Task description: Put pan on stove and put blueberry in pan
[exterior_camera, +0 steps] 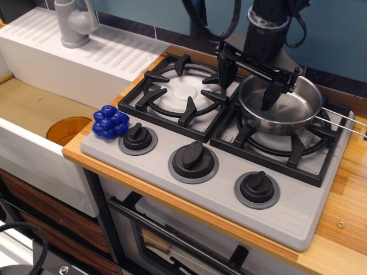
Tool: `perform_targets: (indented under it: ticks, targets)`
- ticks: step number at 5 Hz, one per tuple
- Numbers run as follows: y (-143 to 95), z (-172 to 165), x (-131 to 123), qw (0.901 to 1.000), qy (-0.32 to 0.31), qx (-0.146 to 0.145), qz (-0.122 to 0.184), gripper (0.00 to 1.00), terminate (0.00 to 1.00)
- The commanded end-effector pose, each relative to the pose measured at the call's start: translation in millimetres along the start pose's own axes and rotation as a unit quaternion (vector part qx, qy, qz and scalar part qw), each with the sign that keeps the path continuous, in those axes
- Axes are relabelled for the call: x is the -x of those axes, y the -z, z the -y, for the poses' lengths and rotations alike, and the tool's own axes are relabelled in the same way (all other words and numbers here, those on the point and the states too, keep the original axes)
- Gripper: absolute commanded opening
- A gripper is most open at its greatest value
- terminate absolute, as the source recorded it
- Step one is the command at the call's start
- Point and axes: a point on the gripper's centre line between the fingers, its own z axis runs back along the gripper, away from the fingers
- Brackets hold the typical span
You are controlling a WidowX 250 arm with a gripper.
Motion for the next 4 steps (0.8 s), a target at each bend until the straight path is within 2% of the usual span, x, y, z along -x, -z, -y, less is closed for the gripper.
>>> perform_targets:
  ticks: [1,3,4]
  targets:
    - [4.6,0.0,-4.7,0.9992,-0.003,0.004,0.041,1.0,0.0]
    - [9.3,-1.2,-7.3,0.9986,0.0,0.003,0.054,1.0,0.0]
    - [9.6,-1.7,-9.3,0.9986,0.0,0.004,0.053,0.0,0.0]
